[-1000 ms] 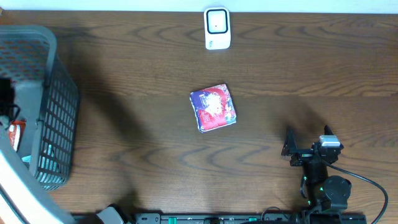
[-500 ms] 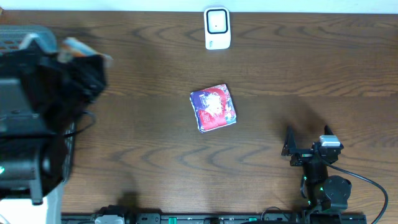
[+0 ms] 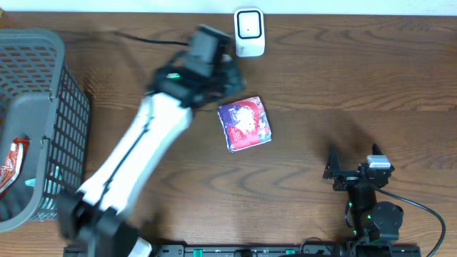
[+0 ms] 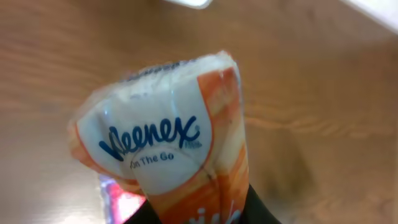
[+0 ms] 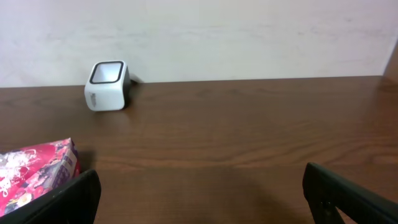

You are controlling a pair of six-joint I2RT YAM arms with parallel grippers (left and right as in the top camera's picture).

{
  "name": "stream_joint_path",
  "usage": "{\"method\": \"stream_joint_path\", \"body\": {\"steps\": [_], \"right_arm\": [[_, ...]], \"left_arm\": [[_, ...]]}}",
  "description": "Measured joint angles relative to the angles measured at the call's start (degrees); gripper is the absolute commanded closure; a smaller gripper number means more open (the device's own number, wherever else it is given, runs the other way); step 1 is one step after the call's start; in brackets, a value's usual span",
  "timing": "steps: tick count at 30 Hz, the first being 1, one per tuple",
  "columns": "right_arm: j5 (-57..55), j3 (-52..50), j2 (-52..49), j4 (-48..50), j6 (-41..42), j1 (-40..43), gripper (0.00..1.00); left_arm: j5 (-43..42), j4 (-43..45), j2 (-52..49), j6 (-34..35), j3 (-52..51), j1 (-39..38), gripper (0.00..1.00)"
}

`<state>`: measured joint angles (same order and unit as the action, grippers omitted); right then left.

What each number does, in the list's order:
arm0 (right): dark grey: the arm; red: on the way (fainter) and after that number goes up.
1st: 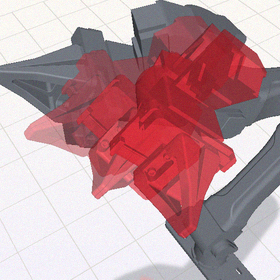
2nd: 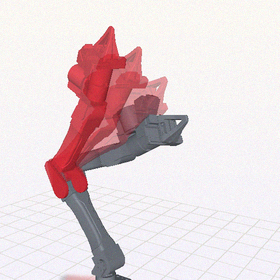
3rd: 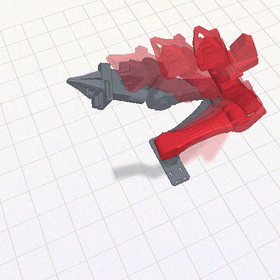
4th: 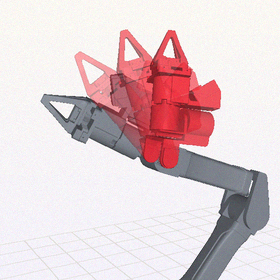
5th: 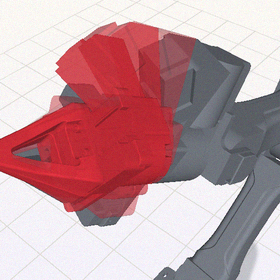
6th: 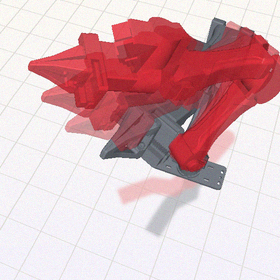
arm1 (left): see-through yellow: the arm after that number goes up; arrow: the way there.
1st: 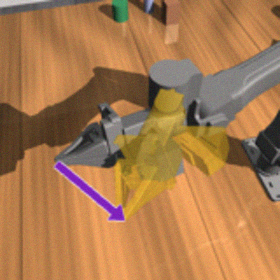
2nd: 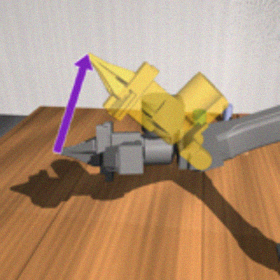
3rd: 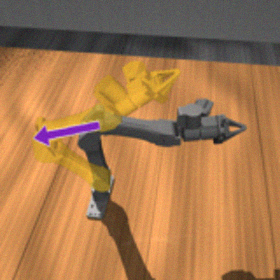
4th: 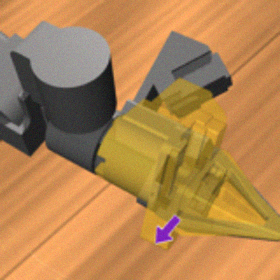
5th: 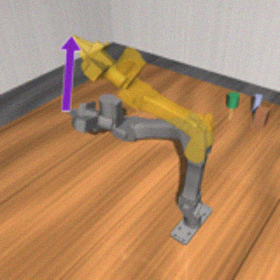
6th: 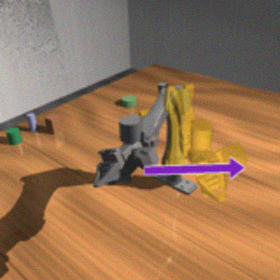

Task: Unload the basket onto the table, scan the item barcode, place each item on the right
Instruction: 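Carry the Kleenex pack under the scanner and drop it on the table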

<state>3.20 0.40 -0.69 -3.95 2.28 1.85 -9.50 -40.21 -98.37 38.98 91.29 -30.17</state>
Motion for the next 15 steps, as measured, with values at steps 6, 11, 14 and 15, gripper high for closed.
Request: {"method": "stream_joint_path", "body": {"steps": [6, 11, 14, 15], "right_arm": [[0.0, 0.0, 0.0, 0.0, 0.0, 0.0, 0.01], [0.0, 0.0, 0.0, 0.02, 0.0, 0.0, 0.01], [0.0, 0.0, 0.0, 0.04, 0.0, 0.0, 0.01], [0.0, 0.0, 0.0, 0.02, 0.0, 0.0, 0.01]], "left_arm": [[-0.39, 8.02, -9.29, 1.49, 0.0, -6.62, 0.93], [-0.63, 11.82, -14.05, 1.7, 0.0, -10.43, 0.9], [-0.68, 12.28, -16.7, 1.7, 0.0, -11.72, 0.73], [-0.7, 12.2, -17.51, 1.97, 0.0, -11.91, 0.73]]}}
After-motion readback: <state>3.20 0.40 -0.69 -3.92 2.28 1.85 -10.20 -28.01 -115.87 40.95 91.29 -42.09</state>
